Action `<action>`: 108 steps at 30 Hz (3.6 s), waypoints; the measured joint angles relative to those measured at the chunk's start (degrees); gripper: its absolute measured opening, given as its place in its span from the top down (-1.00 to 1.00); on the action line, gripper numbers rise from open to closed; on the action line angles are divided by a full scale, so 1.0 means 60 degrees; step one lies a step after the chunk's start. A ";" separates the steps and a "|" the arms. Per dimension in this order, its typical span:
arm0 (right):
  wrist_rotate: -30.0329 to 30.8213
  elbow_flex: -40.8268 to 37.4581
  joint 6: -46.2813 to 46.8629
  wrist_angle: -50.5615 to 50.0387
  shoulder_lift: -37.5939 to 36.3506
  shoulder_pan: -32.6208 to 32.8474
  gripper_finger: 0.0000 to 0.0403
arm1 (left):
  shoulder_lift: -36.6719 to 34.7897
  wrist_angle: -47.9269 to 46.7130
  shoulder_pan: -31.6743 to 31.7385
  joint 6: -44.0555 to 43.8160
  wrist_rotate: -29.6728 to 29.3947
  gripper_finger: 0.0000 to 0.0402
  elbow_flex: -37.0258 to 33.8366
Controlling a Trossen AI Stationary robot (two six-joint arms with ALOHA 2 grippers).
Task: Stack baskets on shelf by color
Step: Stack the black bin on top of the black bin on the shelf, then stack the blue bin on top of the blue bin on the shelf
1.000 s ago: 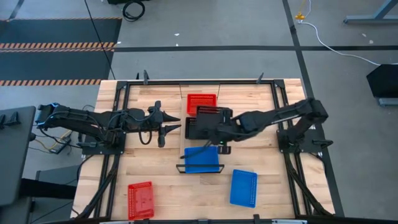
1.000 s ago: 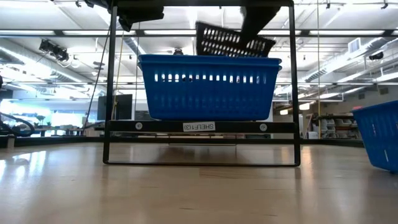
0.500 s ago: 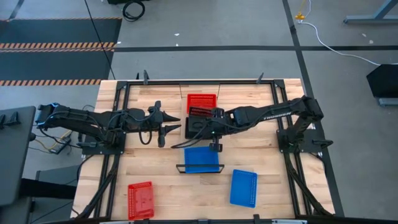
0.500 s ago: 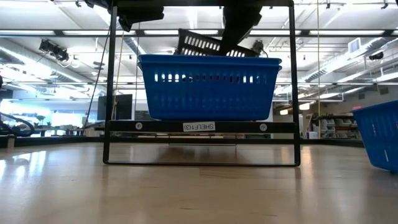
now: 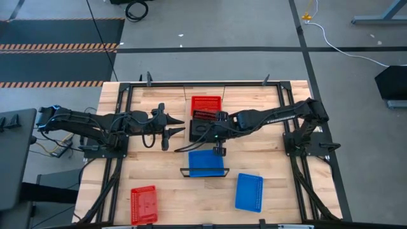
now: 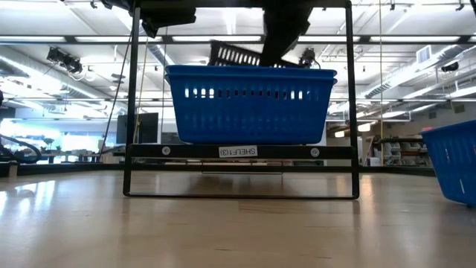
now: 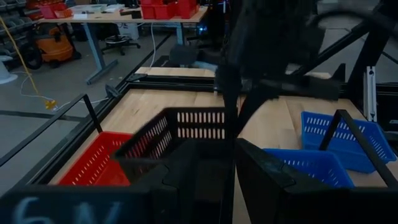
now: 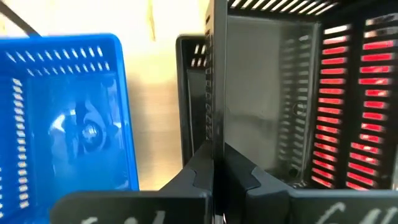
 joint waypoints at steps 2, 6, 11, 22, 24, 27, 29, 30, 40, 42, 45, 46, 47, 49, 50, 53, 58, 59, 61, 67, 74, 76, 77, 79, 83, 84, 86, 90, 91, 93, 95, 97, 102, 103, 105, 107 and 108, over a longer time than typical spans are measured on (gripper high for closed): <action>-0.0035 -0.0012 -0.0004 -0.0011 0.0195 0.0004 0.93 | 0.0000 0.0001 0.0000 0.0000 0.0000 0.42 0.0004; -0.0060 -0.0009 -0.0088 -0.0009 0.0528 0.0004 0.93 | 0.0000 0.0001 0.0000 0.0000 0.0001 0.42 0.0000; -0.0176 -0.0008 -0.0104 -0.0015 0.0629 0.0007 0.92 | 0.0000 -0.0013 0.0000 0.0000 0.0003 0.42 0.0000; -0.0258 -0.0009 0.0285 -0.0003 0.0607 -0.0024 0.84 | 0.0000 -0.0020 0.0000 -0.0004 0.0000 0.42 0.0000; -0.0246 -0.0009 0.0289 -0.0003 0.0607 -0.0047 0.77 | 0.0000 -0.0041 0.0000 -0.0004 0.0000 0.42 0.0000; -0.0238 -0.0009 0.0289 -0.0002 0.0607 -0.0076 0.66 | 0.0000 -0.0054 0.0000 -0.0004 0.0000 0.42 0.0000; -0.0241 -0.0009 0.0288 0.0001 0.0607 -0.0091 0.59 | 0.0000 -0.0057 0.0000 -0.0004 0.0000 0.42 0.0000; -0.0238 -0.0009 0.0285 0.0000 0.0607 -0.0091 0.56 | 0.0000 -0.0057 0.0000 -0.0004 0.0000 0.42 0.0000; -0.0241 -0.0009 0.0237 -0.0002 0.0603 -0.0091 0.44 | 0.0000 -0.0064 0.0000 -0.0004 0.0000 0.42 0.0000; -0.0200 -0.0009 0.0189 -0.0002 0.0603 -0.0091 0.45 | 0.0000 -0.0064 0.0000 -0.0004 0.0000 0.42 0.0000; 0.0034 -0.0009 -0.0018 -0.0002 0.0603 -0.0091 0.52 | 0.0000 -0.0064 0.0000 -0.0004 0.0000 0.42 0.0000; 0.0116 -0.0009 -0.0087 -0.0002 0.0603 -0.0076 0.56 | 0.0000 -0.0064 0.0000 -0.0004 0.0000 0.42 0.0000; 0.0190 -0.0009 -0.0159 -0.0005 0.0603 -0.0057 0.61 | 0.0000 -0.0064 0.0000 -0.0004 0.0000 0.42 0.0000; 0.0267 -0.0009 -0.0295 -0.0002 0.0603 -0.0008 0.73 | 0.0000 -0.0064 0.0000 -0.0004 0.0000 0.42 0.0000; 0.0259 -0.0009 -0.0347 -0.0003 0.0599 0.0012 0.80 | 0.0000 -0.0064 0.0000 -0.0004 0.0001 0.42 0.0000; 0.0223 -0.0009 -0.0464 -0.0005 0.0596 0.0029 0.92 | 0.0000 -0.0064 0.0000 -0.0004 0.0000 0.42 0.0000; 0.0264 -0.0009 -0.0440 -0.0002 0.0596 0.0022 0.81 | 0.0000 -0.0064 0.0000 -0.0001 0.0000 0.42 0.0000; 0.0261 -0.0009 -0.0415 -0.0002 0.0596 0.0024 0.78 | 0.0000 -0.0064 0.0000 -0.0004 0.0000 0.42 0.0000; 0.0264 -0.0009 -0.0272 -0.0002 0.0596 0.0025 0.75 | 0.0000 -0.0064 -0.0003 -0.0004 0.0003 0.42 0.0000; 0.0257 -0.0009 -0.0185 0.0002 0.0596 0.0025 0.72 | 0.0000 -0.0064 0.0000 -0.0004 0.0000 0.42 0.0000; 0.0250 -0.0009 -0.0185 -0.0002 0.0592 0.0018 0.71 | 0.0000 -0.0064 -0.0002 -0.0004 0.0000 0.42 0.0000; 0.0152 -0.0009 -0.0203 -0.0002 0.0592 0.0018 0.71 | 0.0000 -0.0064 -0.0003 -0.0004 0.0000 0.42 0.0000; 0.0117 -0.0009 -0.0203 -0.0002 0.0592 0.0018 0.72 | 0.0000 -0.0064 0.0000 -0.0002 0.0000 0.42 0.0000; 0.0101 -0.0009 -0.0210 -0.0002 0.0592 0.0018 0.74 | 0.0000 -0.0064 0.0000 0.0000 0.0000 0.42 0.0000; -0.0250 -0.0009 -0.0262 -0.0002 0.0592 0.0057 0.79 | 0.0000 -0.0064 0.0000 0.0000 0.0000 0.42 0.0000; -0.0427 -0.0009 -0.0267 -0.0002 0.0592 0.0066 0.80 | 0.0000 -0.0064 0.0000 -0.0004 0.0001 0.42 0.0000; -0.0895 -0.0009 -0.0283 -0.0002 0.0592 0.0069 0.80 | 0.0000 -0.0064 -0.0003 -0.0002 0.0000 0.42 0.0000; -0.1484 -0.0009 -0.0408 -0.0014 0.0592 0.0067 0.79 | 0.0000 -0.0064 -0.0002 -0.0002 0.0001 0.42 0.0000; -0.1433 -0.0009 -0.0420 -0.0041 0.0592 0.0072 0.79 | 0.0000 -0.0064 -0.0004 -0.0003 0.0003 0.42 0.0000; -0.1282 -0.0009 -0.0419 -0.0198 0.0582 0.0069 0.79 | 0.0000 -0.0064 -0.0004 -0.0004 0.0003 0.42 0.0000; -0.1122 0.0022 -0.0245 -0.0552 0.0536 0.0062 0.79 | 0.0000 -0.0064 -0.0004 -0.0003 0.0001 0.42 0.0000; -0.1091 0.0167 0.0100 -0.1084 0.0474 0.0062 0.79 | 0.0000 -0.0064 -0.0001 0.0000 0.0002 0.42 0.0000; -0.1226 0.0536 0.1731 -0.3336 0.0214 0.0163 0.80 | 0.0000 -0.0072 0.0000 -0.0001 0.0003 0.42 0.0000; -0.1285 0.0551 0.2080 -0.3839 0.0134 0.0240 0.80 | 0.0000 -0.0076 0.0000 -0.0004 0.0000 0.42 0.0000; -0.1359 0.0556 0.2797 -0.4706 -0.0056 0.0462 0.80 | 0.0000 -0.0079 -0.0002 -0.0004 0.0002 0.42 0.0000; -0.1360 0.0556 0.3437 -0.5418 -0.0298 0.0746 0.80 | 0.0000 -0.0079 -0.0004 -0.0003 0.0003 0.42 0.0000; -0.1333 0.0556 0.3736 -0.5569 -0.0430 0.0920 0.80 | 0.0000 -0.0079 -0.0004 -0.0004 0.0004 0.42 0.0000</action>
